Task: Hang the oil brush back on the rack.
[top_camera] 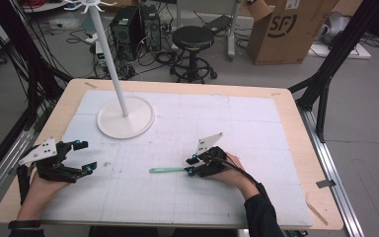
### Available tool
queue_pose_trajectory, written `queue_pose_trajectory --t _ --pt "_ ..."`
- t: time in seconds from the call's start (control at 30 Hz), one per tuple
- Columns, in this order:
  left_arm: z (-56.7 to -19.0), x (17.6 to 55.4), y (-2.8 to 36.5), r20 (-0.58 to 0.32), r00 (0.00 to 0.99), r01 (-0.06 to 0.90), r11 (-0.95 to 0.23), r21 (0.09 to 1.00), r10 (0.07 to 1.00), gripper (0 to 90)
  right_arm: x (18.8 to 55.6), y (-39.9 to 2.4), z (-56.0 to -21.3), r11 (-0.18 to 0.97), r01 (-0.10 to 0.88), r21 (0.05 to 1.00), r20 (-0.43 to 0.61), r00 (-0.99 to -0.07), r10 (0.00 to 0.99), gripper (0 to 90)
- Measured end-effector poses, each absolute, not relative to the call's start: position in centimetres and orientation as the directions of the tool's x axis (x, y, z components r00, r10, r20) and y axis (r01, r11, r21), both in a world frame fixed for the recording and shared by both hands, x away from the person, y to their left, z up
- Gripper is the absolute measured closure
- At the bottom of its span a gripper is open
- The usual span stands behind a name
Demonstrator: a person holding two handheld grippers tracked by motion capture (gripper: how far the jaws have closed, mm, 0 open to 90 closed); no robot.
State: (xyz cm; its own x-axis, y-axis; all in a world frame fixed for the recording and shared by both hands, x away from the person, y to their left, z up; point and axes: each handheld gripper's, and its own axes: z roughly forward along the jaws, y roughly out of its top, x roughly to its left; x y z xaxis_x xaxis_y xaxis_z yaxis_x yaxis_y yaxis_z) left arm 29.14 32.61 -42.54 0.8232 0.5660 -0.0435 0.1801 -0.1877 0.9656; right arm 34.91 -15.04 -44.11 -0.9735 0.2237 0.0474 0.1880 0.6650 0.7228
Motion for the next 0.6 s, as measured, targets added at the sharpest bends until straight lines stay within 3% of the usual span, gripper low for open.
queue_pose_trajectory --t 0.6 --pt "-42.89 29.16 32.62 -0.055 0.82 0.194 -0.185 0.963 0.569 14.0 34.89 -14.89 -44.28 0.675 0.181 0.715 0.043 -0.975 0.216 79.6"
